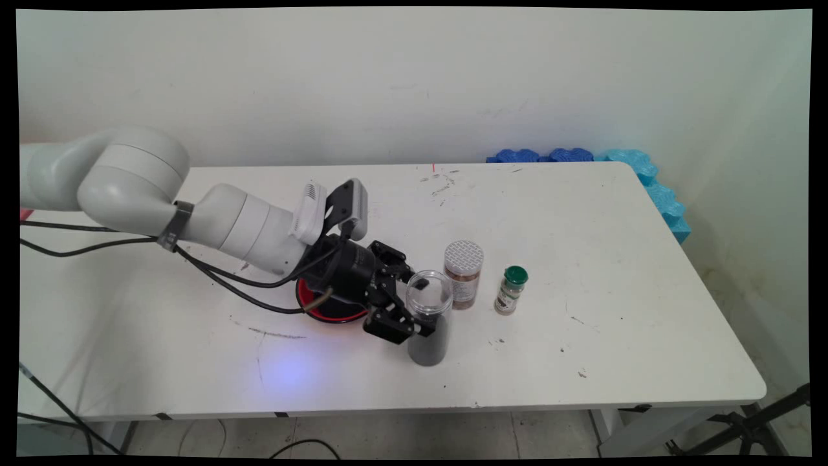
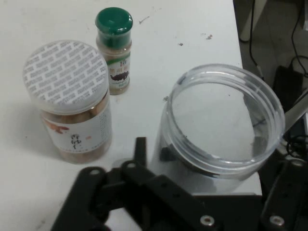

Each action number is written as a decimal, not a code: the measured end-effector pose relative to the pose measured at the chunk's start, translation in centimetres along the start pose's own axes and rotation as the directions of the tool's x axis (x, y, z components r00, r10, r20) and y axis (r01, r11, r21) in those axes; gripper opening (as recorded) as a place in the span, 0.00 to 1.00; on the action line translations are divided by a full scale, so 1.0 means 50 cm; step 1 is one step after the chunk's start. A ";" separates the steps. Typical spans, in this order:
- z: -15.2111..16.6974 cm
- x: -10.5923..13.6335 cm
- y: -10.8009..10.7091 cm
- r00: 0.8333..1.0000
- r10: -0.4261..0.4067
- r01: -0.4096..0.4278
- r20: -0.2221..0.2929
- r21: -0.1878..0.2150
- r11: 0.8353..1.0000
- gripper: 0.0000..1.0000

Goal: Pick up the black seasoning powder from the table, then pour the black seasoning powder in the red bowl

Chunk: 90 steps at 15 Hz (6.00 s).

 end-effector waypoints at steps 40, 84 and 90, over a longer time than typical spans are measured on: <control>-0.459 0.143 0.041 0.944 -0.328 0.331 0.042 -0.089 0.940 0.00; -0.325 -0.063 -0.084 -0.293 -0.952 0.956 0.082 0.038 -0.291 0.00; -0.306 -0.068 -0.086 -0.432 -0.896 0.902 0.103 0.032 -0.431 0.00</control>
